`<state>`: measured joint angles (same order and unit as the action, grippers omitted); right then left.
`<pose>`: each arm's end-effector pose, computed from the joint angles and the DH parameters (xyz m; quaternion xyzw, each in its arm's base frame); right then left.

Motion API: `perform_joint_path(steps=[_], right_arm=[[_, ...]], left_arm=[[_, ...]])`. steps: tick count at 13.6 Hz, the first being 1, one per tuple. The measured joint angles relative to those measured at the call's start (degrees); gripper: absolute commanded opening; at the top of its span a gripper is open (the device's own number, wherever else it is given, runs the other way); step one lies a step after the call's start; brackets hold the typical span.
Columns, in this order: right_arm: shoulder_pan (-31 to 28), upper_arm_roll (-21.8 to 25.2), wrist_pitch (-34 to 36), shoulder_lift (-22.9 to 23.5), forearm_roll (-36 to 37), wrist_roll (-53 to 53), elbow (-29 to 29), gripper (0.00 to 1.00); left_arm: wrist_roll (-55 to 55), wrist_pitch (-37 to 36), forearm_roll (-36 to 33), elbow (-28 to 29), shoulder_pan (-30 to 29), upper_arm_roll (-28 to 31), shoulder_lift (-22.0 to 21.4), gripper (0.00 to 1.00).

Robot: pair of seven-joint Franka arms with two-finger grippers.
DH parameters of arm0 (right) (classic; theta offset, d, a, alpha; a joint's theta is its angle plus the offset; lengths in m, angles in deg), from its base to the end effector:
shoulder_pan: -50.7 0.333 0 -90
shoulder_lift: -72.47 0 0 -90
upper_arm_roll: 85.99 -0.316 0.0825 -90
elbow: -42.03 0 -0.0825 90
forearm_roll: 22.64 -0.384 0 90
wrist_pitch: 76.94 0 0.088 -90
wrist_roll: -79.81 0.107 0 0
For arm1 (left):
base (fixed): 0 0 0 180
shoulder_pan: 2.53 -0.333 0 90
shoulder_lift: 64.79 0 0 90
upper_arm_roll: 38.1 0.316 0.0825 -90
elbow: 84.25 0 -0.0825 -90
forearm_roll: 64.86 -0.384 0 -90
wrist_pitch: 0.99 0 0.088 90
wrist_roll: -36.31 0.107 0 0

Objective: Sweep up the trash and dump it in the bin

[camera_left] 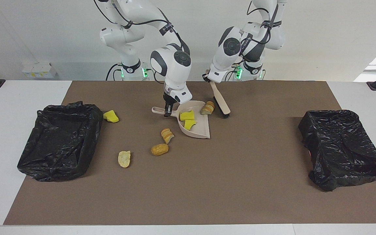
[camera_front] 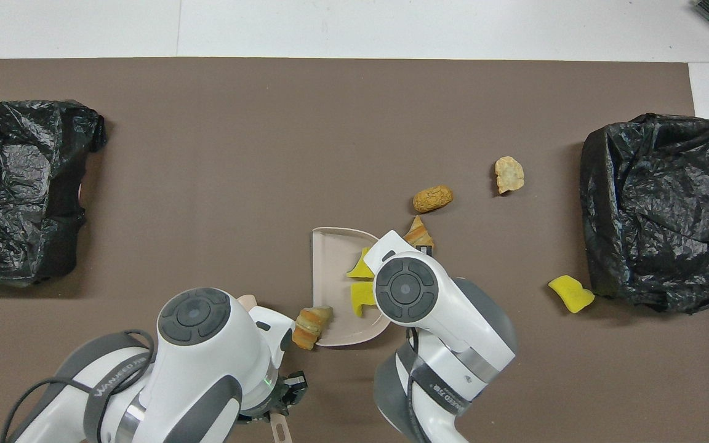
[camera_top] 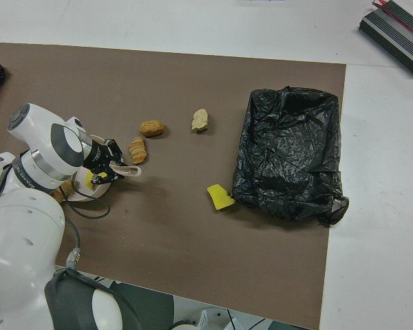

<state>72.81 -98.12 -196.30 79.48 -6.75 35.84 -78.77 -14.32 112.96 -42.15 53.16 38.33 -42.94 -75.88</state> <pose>0.4605 0.2953 0.3502 0.7194 0.6833 -0.0792 0.0962 0.2932 -0.3348 0.3778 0.9707 0.1424 -0.1911 0.0301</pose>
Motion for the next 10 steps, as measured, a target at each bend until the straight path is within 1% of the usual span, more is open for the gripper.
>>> perform_joint_path(steps=[2, 4, 7, 8, 10], right_arm=[[0.00, 0.00, 0.00, 0.02, 0.00, 0.00, 0.00, 0.00], [-0.01, 0.00, -0.01, 0.03, 0.00, 0.00, 0.00, 0.00], [-0.07, 0.01, -0.01, 0.08, 0.00, 0.02, 0.01, 0.00], [-0.40, 0.01, -0.01, 0.12, 0.00, 0.02, 0.02, 0.00], [-1.39, 0.02, -0.01, 0.13, -0.02, 0.02, 0.24, 0.00]], left_arm=[[0.11, 4.85, 0.59, -0.79, 2.36, -0.13, 1.32, 0.00], [0.63, 5.75, 0.68, -3.61, 2.97, -0.14, 2.93, 0.00], [1.01, 5.58, 0.71, -7.71, 2.98, 0.03, 5.23, 0.00], [1.01, 4.56, 0.71, -8.18, 2.98, 0.09, 5.43, 0.00], [1.02, 0.25, 0.64, -8.46, 2.98, 0.28, 5.19, 0.00]])
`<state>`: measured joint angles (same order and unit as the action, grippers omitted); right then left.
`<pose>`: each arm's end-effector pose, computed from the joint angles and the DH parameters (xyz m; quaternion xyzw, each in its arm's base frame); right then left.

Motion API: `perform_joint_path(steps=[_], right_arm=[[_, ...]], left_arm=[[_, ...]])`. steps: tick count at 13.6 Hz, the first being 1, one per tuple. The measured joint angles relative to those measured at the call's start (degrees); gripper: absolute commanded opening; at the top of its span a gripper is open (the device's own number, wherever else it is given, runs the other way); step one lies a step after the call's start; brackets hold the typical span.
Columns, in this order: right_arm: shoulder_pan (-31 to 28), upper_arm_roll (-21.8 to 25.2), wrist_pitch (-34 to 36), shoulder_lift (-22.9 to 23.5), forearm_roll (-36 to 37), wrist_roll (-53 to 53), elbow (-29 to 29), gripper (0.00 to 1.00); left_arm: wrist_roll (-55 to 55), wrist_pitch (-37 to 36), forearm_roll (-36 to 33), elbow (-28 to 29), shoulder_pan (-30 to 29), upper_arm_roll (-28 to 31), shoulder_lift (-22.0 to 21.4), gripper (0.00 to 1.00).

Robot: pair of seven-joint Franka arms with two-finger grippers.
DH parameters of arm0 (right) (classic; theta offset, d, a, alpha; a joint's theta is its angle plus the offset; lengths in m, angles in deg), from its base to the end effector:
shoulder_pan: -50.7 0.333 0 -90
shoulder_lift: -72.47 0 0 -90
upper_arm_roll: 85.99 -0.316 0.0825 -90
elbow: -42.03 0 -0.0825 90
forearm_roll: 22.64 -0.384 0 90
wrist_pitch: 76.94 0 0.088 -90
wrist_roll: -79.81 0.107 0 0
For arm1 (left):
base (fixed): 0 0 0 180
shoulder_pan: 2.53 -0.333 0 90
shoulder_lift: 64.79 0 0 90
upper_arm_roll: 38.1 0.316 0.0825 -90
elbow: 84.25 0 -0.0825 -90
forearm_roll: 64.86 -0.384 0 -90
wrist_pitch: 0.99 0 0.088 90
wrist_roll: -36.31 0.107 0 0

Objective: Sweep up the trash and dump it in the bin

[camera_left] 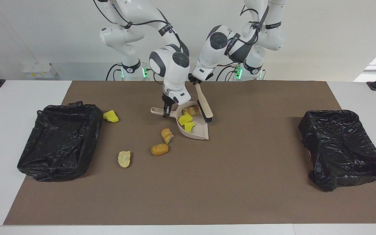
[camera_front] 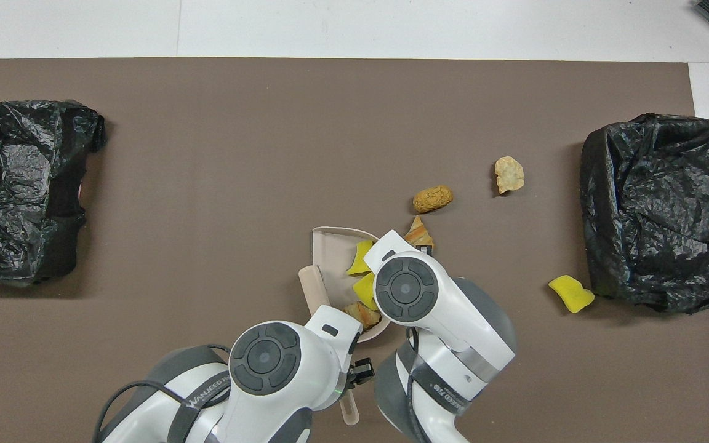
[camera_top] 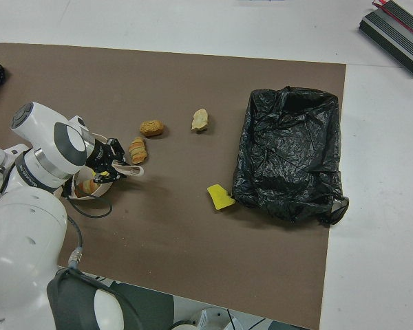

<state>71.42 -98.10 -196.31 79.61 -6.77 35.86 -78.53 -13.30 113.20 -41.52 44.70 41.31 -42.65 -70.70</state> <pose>0.4687 0.2845 0.3508 0.7281 0.6742 -0.0792 0.0950 0.3067 -0.3825 0.4002 0.9760 0.1078 -0.1804 0.0571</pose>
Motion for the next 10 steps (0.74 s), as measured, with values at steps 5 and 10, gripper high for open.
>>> perform_joint_path(steps=[5, 10], right_arm=[[-1.59, 0.05, 3.00, -0.10, -0.03, -0.07, 3.45, 0.00], [-6.57, 0.12, 10.50, -1.81, -2.66, -7.75, 8.71, 0.00]], left_arm=[[-0.22, -4.41, -6.08, 0.66, 0.47, -0.19, -1.83, 0.00], [-1.86, -2.24, -6.47, 7.51, 7.95, -0.88, -7.49, 0.00]])
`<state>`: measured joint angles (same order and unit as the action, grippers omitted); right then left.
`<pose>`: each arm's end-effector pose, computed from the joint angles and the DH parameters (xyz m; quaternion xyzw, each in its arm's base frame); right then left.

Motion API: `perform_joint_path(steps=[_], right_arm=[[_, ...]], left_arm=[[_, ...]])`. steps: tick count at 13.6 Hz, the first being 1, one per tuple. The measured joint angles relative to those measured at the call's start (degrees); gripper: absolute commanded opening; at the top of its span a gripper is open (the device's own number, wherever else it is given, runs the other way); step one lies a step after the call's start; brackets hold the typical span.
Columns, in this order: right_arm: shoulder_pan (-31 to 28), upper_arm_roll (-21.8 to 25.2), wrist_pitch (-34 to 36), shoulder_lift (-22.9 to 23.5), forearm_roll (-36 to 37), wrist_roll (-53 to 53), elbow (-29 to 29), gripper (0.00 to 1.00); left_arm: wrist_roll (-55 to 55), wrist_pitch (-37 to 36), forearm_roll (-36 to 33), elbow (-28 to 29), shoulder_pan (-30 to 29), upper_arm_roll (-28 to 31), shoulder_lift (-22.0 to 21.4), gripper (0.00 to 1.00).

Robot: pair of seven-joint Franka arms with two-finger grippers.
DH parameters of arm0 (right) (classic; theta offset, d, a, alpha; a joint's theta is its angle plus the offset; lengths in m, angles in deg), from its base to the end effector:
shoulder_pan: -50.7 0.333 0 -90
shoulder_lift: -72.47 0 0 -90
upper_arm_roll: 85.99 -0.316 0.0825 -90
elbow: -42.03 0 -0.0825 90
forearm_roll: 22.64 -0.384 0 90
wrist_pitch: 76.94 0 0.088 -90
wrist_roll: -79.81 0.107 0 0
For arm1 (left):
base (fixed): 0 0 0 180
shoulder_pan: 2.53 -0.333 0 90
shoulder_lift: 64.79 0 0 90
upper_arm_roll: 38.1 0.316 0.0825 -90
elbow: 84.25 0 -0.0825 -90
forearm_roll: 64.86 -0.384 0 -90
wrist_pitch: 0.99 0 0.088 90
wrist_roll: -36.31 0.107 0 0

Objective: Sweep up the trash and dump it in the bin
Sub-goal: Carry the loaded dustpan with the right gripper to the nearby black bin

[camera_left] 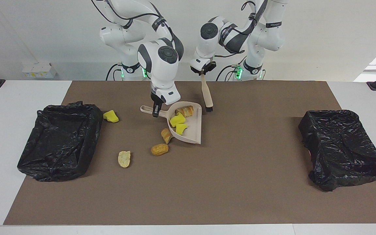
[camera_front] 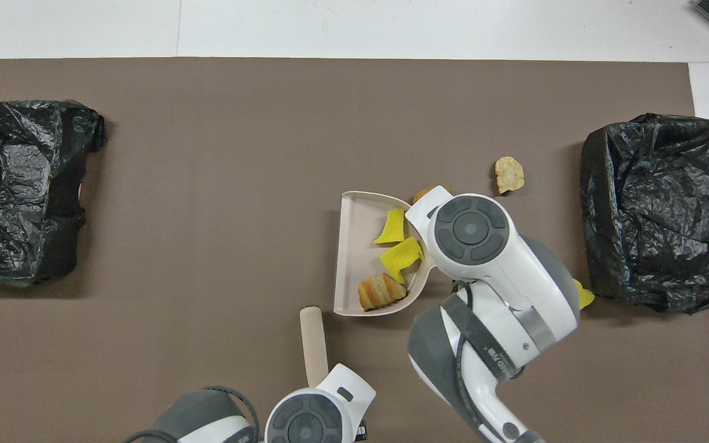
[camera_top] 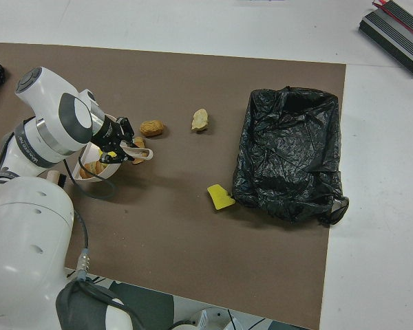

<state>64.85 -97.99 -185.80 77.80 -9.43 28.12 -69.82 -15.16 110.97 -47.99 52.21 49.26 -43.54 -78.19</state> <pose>0.5137 0.2312 0.4219 0.7433 0.6582 -0.0902 0.0783 0.2224 -0.3816 0.3987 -0.9881 -0.0205 0.1525 0.0078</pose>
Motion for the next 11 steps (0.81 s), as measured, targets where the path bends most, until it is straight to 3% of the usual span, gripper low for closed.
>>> perform_joint_path(steps=[6, 11], right_arm=[[-8.59, 0.28, 8.20, -0.53, -1.15, -15.00, 7.98, 0.00], [-21.84, 0.70, 9.77, -0.61, -1.63, -34.77, 11.56, 0.00]], left_arm=[[-6.43, 10.89, -0.01, 7.48, 8.02, -0.46, -2.35, 0.00], [-8.13, 13.92, 0.09, 8.83, 8.52, -0.39, -0.95, 0.00]])
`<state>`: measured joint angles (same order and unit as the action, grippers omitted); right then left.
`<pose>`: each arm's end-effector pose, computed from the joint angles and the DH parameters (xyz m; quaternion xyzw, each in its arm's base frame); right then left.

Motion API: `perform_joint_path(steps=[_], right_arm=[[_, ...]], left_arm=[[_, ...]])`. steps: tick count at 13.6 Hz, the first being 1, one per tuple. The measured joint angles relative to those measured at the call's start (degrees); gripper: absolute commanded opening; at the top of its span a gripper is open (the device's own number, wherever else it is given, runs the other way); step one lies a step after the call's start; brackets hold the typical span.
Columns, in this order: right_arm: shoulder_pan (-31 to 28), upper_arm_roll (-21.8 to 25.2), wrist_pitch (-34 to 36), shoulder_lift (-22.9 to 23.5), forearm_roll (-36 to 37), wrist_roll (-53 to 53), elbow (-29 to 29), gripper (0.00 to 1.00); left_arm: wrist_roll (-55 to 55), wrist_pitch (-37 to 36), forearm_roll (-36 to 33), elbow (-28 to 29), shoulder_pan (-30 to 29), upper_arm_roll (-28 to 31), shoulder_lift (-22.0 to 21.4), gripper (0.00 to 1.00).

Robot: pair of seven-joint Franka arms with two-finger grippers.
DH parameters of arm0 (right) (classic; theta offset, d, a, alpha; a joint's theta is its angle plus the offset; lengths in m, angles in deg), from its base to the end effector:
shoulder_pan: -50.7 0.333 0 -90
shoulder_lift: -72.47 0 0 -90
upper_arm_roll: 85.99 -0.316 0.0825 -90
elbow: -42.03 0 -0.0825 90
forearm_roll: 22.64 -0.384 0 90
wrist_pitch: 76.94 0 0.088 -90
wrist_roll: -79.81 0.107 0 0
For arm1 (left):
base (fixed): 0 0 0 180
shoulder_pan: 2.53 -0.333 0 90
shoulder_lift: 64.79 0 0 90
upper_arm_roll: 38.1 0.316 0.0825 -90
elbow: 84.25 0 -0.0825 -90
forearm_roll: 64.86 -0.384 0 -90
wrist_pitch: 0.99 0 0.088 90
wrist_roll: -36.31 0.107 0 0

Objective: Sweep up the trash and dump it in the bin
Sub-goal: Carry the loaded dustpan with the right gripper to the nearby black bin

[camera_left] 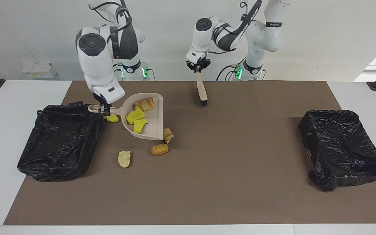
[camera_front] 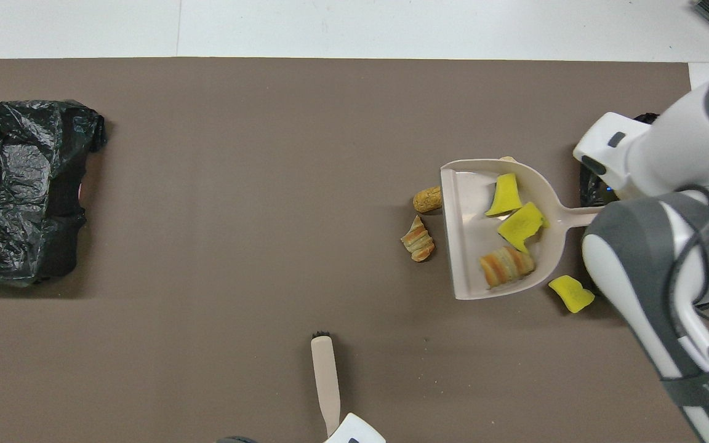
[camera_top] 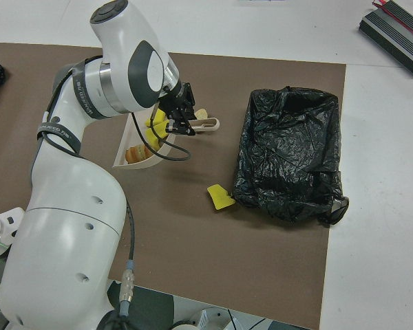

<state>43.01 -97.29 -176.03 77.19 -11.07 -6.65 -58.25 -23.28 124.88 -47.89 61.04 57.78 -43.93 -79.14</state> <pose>0.5774 0.0148 0.5083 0.6878 0.7184 -0.0977 0.0346 0.1632 -0.3925 0.3563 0.9930 0.0372 -0.1115 0.0088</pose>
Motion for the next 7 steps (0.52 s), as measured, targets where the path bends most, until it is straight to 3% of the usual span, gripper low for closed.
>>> perform_joint_path(steps=[2, 4, 7], right_arm=[[-5.25, 0.26, 0.00, 0.00, -0.02, -7.51, 0.82, 0.00], [-10.23, 0.61, -0.11, 0.06, 0.03, -13.83, 1.08, 0.00], [-17.33, 0.85, -3.09, 0.23, 1.08, -19.80, 1.64, 0.00]], left_arm=[[0.14, 0.41, 0.00, 0.00, 0.00, 0.00, 0.68, 0.00], [0.63, 0.44, 0.33, 0.00, 0.00, 0.00, 0.87, 0.15], [3.32, 0.44, 2.15, 0.03, 0.00, 0.02, 0.97, 0.25]])
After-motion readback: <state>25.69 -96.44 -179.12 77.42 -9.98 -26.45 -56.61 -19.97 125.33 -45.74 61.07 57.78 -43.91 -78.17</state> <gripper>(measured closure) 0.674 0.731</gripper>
